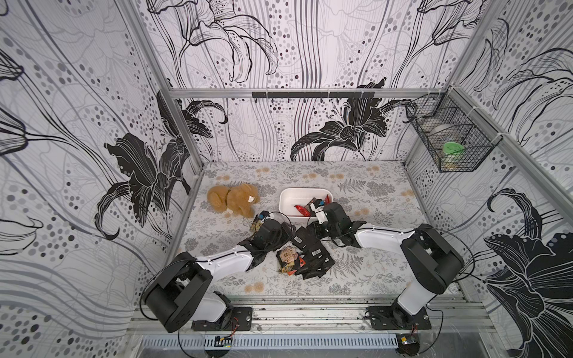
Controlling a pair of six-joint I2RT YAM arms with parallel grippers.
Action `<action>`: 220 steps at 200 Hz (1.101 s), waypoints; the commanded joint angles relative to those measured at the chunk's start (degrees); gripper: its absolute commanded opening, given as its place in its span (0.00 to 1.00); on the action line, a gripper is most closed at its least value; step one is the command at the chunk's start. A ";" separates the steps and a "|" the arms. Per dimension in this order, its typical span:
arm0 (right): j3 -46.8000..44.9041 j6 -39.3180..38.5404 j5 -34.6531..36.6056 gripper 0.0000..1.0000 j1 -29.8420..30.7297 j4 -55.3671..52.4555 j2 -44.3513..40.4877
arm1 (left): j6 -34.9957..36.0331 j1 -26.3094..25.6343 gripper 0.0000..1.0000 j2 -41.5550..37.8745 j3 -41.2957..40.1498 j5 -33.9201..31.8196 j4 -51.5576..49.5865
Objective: Put the tea bags into the storage box
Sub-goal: Pick up the tea bag from the center of the board.
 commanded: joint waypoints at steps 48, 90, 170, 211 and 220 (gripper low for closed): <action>5.42 -1.24 1.84 0.15 0.62 -7.53 5.31 | -1.43 -0.01 0.54 3.31 -0.93 -3.48 2.41; 5.76 -1.58 2.55 0.15 0.90 -9.08 5.98 | -2.55 0.03 0.54 7.25 -1.19 -2.66 4.72; 7.25 -1.77 3.29 0.14 1.49 -11.73 7.91 | -3.25 0.02 0.54 11.45 -0.66 -1.23 6.81; 7.52 -1.97 3.42 0.13 1.67 -12.06 8.04 | -3.56 -0.01 0.53 12.96 -0.58 -0.49 8.14; 7.54 -2.01 3.34 0.13 1.75 -12.07 8.09 | -3.81 0.00 0.51 13.24 -0.57 0.13 9.22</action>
